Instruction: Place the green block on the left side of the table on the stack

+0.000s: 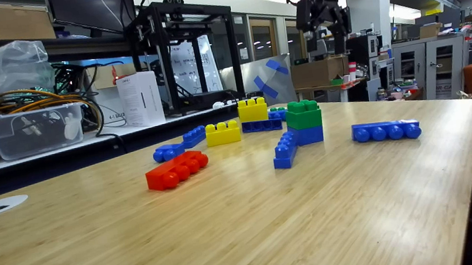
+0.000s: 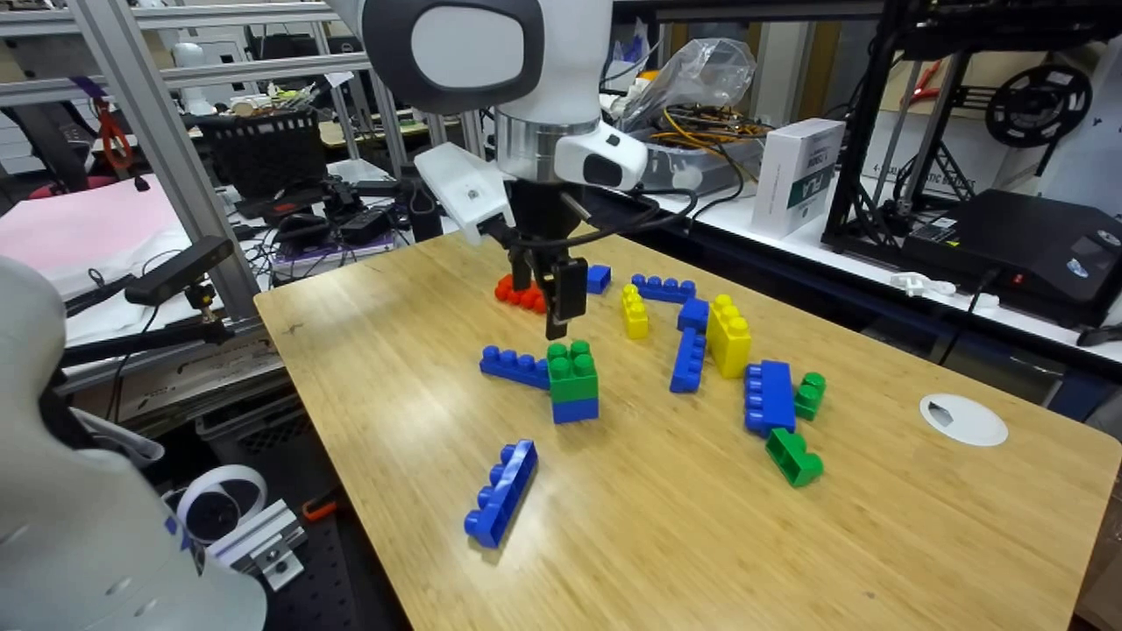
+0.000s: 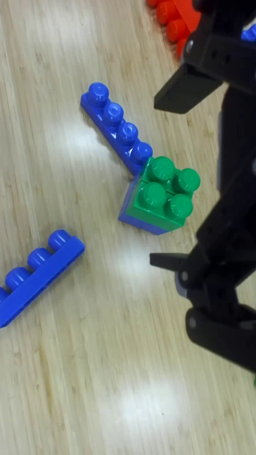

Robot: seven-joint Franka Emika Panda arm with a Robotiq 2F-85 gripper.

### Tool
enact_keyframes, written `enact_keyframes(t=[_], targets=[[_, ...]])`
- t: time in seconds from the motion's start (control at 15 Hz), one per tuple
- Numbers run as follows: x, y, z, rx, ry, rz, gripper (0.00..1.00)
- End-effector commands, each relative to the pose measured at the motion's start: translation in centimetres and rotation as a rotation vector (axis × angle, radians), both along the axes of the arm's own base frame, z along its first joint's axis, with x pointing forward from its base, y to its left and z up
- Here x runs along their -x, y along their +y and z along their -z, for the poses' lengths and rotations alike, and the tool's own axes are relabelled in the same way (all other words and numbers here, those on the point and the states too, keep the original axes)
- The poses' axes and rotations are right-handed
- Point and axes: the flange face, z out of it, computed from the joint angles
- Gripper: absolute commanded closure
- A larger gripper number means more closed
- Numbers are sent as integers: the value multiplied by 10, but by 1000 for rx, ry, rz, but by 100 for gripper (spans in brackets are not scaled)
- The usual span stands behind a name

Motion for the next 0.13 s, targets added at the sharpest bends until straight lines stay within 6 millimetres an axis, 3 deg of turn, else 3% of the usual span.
enact_keyframes(t=[0.0,0.07], targets=[[0,2,-2,2,-2,-2,0],[0,2,-2,1,-2,-2,0]])
